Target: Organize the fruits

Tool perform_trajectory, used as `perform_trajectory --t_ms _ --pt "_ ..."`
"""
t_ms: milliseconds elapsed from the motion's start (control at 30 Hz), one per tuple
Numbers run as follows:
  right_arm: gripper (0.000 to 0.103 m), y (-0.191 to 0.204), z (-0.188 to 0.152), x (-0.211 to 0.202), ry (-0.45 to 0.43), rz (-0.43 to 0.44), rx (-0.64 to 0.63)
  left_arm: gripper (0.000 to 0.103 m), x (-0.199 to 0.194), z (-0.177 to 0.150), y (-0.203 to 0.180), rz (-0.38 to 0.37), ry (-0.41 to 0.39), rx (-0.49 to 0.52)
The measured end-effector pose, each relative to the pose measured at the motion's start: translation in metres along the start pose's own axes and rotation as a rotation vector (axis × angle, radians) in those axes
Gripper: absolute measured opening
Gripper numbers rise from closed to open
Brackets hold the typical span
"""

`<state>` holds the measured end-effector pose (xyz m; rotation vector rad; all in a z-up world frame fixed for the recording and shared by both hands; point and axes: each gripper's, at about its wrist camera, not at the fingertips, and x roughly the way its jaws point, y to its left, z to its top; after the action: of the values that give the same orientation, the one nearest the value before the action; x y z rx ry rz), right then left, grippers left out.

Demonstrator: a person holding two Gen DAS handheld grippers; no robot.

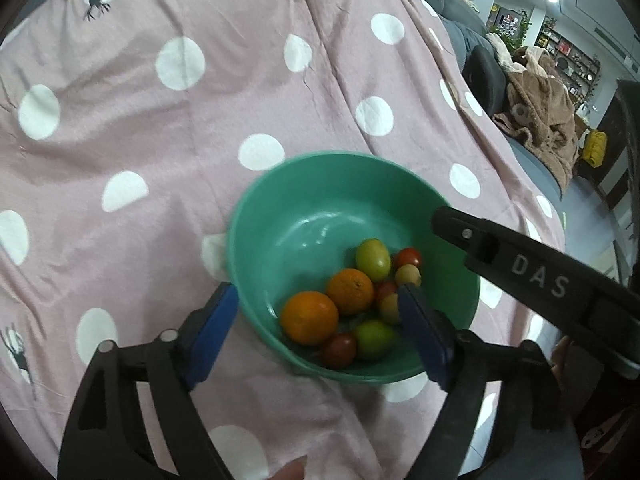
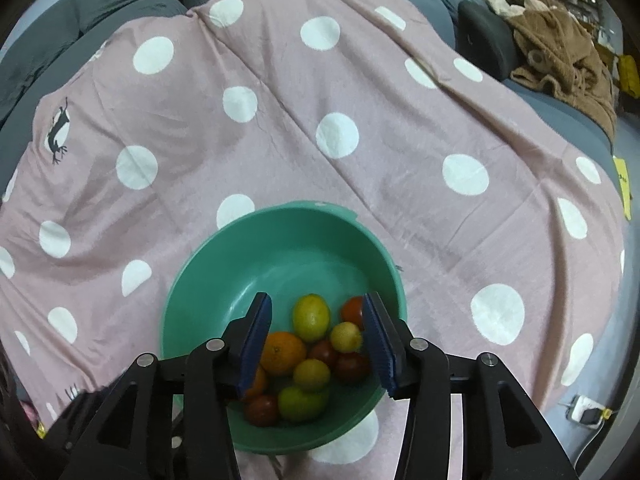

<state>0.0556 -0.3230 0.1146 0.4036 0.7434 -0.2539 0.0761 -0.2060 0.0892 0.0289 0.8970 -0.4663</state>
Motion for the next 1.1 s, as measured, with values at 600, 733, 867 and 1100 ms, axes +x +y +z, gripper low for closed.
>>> perform_trajectory --t_ms 600,733,867,1100 --pt "0.05 0.001 0.001 -0.015 -0.041 -0.024 -0.017 0.091 -0.014 0.002 0.004 -0.013 -0.033 -0.03" --pt "0.05 0.001 0.0 -0.017 -0.046 -0.029 -0.019 0.091 -0.017 0.001 0.004 -0.017 -0.042 -0.031" --pt "0.05 0.001 0.0 -0.018 -0.048 -0.033 -0.018 0.091 -0.019 0.001 0.003 -0.02 -0.047 -0.033" --pt "0.05 0.001 0.001 -0.019 -0.049 -0.034 -0.02 0.091 -0.02 0.001 0.003 -0.018 -0.051 -0.034"
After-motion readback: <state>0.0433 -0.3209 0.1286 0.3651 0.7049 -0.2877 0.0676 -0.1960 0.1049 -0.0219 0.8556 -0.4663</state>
